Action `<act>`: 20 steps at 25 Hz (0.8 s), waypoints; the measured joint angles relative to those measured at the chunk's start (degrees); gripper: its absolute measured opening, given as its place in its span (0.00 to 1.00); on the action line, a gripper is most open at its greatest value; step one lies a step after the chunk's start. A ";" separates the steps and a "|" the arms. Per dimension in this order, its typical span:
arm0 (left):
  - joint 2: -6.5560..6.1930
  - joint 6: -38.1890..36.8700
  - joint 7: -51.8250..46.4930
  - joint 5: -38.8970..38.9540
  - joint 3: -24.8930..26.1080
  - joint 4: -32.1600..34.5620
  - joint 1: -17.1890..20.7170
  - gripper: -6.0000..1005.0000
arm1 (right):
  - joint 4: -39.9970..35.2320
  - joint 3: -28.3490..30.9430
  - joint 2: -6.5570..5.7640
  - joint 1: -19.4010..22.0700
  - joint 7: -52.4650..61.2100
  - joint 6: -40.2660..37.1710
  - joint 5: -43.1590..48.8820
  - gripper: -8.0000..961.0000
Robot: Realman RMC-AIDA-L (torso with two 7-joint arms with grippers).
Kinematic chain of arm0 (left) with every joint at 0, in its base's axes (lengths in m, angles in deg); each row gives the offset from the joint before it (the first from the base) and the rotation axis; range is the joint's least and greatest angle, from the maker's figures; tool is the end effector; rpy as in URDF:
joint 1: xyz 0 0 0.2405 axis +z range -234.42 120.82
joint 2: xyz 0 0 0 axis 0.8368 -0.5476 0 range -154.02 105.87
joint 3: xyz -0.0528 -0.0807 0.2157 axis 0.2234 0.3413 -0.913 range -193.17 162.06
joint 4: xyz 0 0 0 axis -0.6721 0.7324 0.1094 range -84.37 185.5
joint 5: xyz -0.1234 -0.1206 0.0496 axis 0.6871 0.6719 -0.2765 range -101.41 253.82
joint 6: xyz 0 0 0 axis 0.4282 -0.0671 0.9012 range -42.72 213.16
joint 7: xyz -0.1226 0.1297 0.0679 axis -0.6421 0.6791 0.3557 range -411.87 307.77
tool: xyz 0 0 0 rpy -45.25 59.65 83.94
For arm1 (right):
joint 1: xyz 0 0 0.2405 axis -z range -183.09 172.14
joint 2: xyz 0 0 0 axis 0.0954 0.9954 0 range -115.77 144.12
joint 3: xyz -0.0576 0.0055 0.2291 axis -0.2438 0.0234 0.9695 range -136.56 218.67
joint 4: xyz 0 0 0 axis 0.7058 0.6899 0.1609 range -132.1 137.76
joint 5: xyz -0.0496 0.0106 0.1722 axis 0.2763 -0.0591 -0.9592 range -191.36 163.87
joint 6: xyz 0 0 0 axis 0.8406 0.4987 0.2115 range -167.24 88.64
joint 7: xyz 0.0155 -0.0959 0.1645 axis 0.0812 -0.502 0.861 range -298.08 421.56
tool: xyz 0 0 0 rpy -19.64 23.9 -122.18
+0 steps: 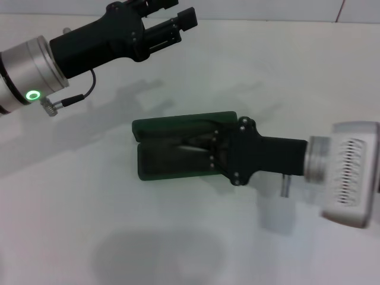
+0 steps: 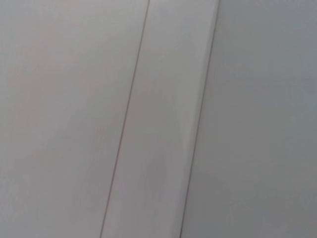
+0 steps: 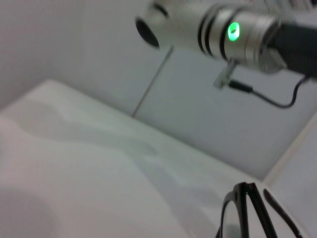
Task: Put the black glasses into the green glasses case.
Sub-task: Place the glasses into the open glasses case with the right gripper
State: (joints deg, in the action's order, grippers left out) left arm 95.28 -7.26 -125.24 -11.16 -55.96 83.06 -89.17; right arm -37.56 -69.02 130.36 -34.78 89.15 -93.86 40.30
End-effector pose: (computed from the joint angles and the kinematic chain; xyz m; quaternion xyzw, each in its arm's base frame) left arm -0.1448 0.3398 0.0144 -0.8584 -0.1578 -0.4529 0.1818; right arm 0.1347 0.3036 -0.1208 -0.9362 -0.2110 0.2033 0.1942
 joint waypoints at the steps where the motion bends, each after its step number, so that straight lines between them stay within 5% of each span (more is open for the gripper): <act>1: -0.01 0.01 -0.06 0.01 0.06 0.00 0.05 0.69 | -1.86 -1.69 0.02 0.27 0.86 3.50 -0.11 0.15; 8: -0.01 0.03 -0.33 -0.18 -0.10 -0.07 -0.31 0.69 | -9.42 -12.18 0.00 0.73 3.74 21.05 -0.28 0.15; 18: 0.05 0.03 -0.35 -0.49 -0.17 -0.07 -0.23 0.69 | -10.99 -14.64 0.00 1.68 6.29 24.18 -0.35 0.16; 20: 0.09 0.03 -0.26 -0.50 -0.15 -0.14 -0.03 0.69 | -11.52 -14.27 -0.01 2.40 6.35 23.25 -0.35 0.24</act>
State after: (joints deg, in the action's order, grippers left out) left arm 95.37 -7.23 -125.50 -11.67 -56.11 82.92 -89.20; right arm -49.07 -83.29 130.35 -32.39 95.50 -70.60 39.95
